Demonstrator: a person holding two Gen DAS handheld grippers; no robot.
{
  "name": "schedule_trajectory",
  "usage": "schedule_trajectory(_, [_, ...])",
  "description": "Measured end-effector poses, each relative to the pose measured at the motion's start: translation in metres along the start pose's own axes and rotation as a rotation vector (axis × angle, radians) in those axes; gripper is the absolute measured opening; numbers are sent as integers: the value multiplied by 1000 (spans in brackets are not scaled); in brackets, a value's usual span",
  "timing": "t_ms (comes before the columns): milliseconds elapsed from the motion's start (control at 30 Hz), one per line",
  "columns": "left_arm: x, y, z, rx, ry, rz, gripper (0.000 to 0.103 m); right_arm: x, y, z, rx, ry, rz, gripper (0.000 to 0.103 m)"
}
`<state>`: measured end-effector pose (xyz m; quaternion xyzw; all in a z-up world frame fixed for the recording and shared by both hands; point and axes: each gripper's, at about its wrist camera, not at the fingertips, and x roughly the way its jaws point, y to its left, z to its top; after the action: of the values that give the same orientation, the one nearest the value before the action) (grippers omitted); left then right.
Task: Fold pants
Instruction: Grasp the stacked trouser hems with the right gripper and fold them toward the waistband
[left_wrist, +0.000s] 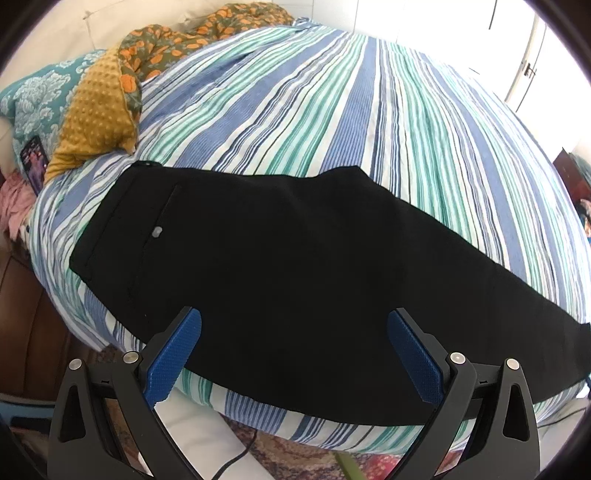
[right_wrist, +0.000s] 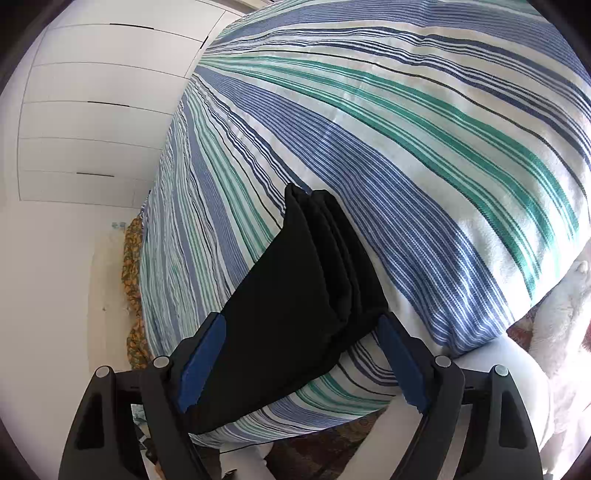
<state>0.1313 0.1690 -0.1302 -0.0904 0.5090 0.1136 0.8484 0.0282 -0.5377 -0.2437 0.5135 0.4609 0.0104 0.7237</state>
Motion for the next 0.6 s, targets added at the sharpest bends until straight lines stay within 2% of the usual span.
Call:
schedule_trajectory(33, [2,1,-1,-6,11,4,101,3,-1,2,5,6,-35,85])
schedule_trajectory(100, [0,2,-3,-18,5,-6,101,9,-1,7,-22,-10,-175,85])
schedule_trajectory(133, [-2,3,-4,-20,-3,-8,101,11,-1,8,-45,-19,-186,85])
schedule_trajectory(233, [-6,5,-4,-14,-15,2,101,21,-2,11,-17,27,-48,84])
schedule_trajectory(300, [-4,8,-5,-17,-13,9,101,26,5,11,-8,65,101,77])
schedule_trajectory(333, [-3,9,-5,-22,-10,8,101,28,8,12,-12,78,141,77])
schedule_trajectory(367, [-2,9,-5,-28,-6,3,101,31,11,13,-26,83,135,77])
schedule_trajectory(467, [0,7,-6,-37,6,-9,101,45,17,17,-63,72,-34,81])
schedule_trajectory(533, [-4,3,-7,-28,-5,-18,101,59,13,18,-25,78,-39,81])
schedule_trajectory(567, [-7,2,-7,-22,-13,-20,101,63,14,18,-26,69,-46,66])
schedule_trajectory(600, [-10,2,-8,-16,-20,-19,101,64,15,18,-45,56,-74,34])
